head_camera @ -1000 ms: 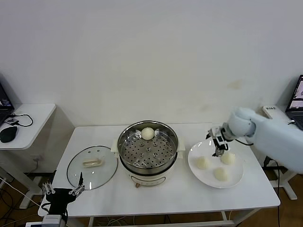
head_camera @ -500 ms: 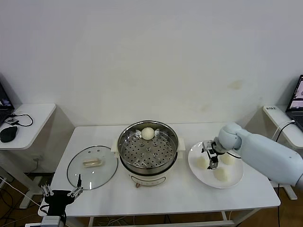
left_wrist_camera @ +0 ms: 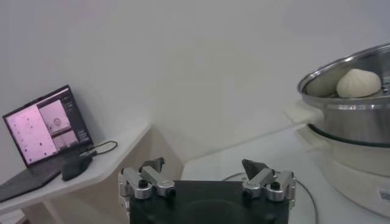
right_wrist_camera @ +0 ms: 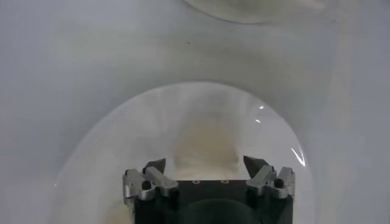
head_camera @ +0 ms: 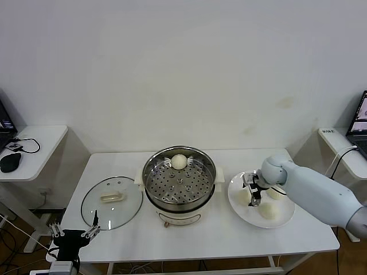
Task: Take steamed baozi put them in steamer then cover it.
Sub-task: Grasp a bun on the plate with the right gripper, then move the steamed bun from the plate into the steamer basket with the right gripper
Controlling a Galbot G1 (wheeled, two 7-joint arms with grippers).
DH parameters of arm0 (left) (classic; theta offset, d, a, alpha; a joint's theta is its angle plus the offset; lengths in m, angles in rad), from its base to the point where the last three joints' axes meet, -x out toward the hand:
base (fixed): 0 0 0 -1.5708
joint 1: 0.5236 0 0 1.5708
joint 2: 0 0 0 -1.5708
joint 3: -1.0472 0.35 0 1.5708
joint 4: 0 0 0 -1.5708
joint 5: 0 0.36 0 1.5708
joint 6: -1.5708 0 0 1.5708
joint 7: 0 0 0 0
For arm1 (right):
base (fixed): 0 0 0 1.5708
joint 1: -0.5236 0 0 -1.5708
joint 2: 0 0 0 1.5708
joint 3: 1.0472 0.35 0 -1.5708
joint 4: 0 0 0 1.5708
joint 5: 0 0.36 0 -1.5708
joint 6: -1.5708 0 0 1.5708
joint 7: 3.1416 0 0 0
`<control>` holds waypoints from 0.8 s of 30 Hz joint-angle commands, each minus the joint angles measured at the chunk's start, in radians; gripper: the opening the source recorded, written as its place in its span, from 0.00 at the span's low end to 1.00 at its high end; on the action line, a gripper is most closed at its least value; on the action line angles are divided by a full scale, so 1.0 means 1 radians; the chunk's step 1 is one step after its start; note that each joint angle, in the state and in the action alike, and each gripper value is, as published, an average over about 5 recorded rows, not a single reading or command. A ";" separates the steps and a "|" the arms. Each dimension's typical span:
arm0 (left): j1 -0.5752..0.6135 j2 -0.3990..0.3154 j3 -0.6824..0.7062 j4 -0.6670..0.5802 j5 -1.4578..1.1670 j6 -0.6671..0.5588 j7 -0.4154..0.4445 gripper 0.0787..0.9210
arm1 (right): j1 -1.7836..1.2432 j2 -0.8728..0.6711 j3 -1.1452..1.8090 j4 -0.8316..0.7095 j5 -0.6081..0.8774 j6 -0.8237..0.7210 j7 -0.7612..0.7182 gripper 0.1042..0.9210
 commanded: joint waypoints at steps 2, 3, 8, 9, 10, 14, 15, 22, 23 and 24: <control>0.001 -0.001 0.000 -0.001 0.001 -0.001 0.000 0.88 | -0.015 0.015 0.017 -0.025 -0.008 0.001 0.000 0.71; 0.001 -0.001 0.000 -0.002 0.001 -0.001 0.000 0.88 | -0.015 0.015 0.017 -0.026 -0.009 0.002 -0.003 0.68; 0.003 -0.001 0.001 -0.006 0.004 -0.001 0.001 0.88 | -0.014 0.014 0.020 -0.026 -0.012 0.007 -0.020 0.61; 0.004 -0.001 0.002 -0.007 0.005 -0.001 0.001 0.88 | -0.011 0.013 0.020 -0.025 -0.011 0.008 -0.025 0.60; 0.005 -0.002 0.002 -0.008 0.005 -0.001 0.001 0.88 | -0.007 0.011 0.020 -0.023 -0.010 0.009 -0.029 0.60; 0.008 -0.003 0.002 -0.013 0.005 -0.002 0.000 0.88 | 0.020 0.000 0.019 -0.011 0.003 0.011 -0.047 0.57; 0.009 -0.003 0.003 -0.015 0.006 -0.002 0.000 0.88 | 0.028 -0.005 0.018 -0.006 0.007 0.011 -0.051 0.57; 0.010 -0.002 0.002 -0.027 0.005 -0.001 0.000 0.88 | 0.156 -0.070 -0.010 0.063 0.080 -0.003 -0.073 0.56; 0.010 -0.001 0.002 -0.028 0.005 -0.001 0.000 0.88 | 0.181 -0.082 -0.017 0.076 0.096 -0.007 -0.075 0.56; 0.010 0.000 0.003 -0.030 0.005 -0.001 0.000 0.88 | 0.205 -0.093 -0.024 0.088 0.109 -0.011 -0.076 0.56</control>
